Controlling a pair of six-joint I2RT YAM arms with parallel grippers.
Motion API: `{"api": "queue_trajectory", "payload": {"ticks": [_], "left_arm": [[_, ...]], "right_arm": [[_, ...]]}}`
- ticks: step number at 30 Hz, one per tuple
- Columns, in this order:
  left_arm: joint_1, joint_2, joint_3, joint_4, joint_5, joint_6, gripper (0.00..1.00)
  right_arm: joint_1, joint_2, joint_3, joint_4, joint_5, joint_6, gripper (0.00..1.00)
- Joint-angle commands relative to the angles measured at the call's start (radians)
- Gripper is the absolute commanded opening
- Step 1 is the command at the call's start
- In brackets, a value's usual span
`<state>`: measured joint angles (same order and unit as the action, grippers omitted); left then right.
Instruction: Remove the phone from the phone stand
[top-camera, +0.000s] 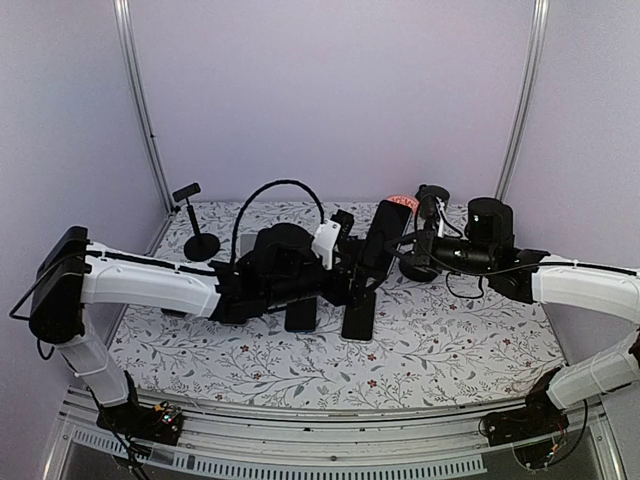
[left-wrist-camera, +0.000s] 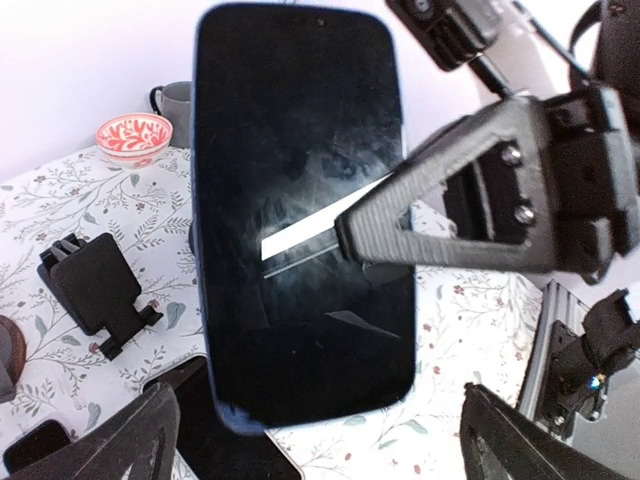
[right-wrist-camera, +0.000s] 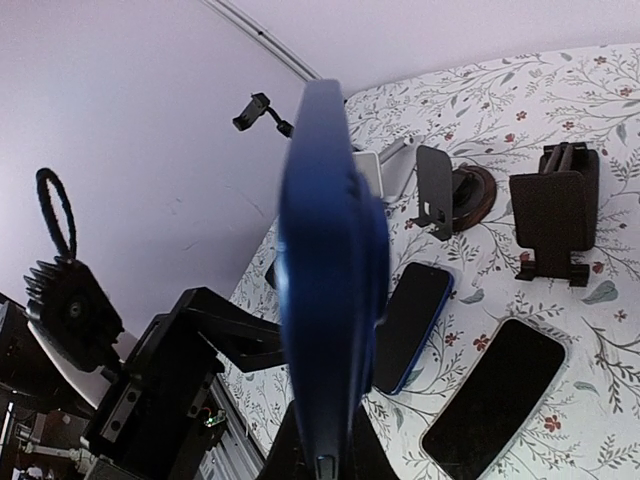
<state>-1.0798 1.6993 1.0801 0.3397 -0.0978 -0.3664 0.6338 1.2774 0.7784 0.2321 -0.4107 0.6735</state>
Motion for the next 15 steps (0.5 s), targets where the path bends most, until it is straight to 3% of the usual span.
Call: {"api": "queue_trajectory", "payload": {"ticks": [1,15], "left_arm": [[-0.005,-0.081,-0.074,0.071,0.083,0.024,0.99],[0.01,-0.208,-0.244,0.134,0.108,0.026,0.99]], "right_arm": [[-0.049,-0.071,0.042,-0.097,-0.051,-0.021,0.0],[-0.209,-0.146,-0.073,-0.518,-0.255,-0.159,0.0]]}}
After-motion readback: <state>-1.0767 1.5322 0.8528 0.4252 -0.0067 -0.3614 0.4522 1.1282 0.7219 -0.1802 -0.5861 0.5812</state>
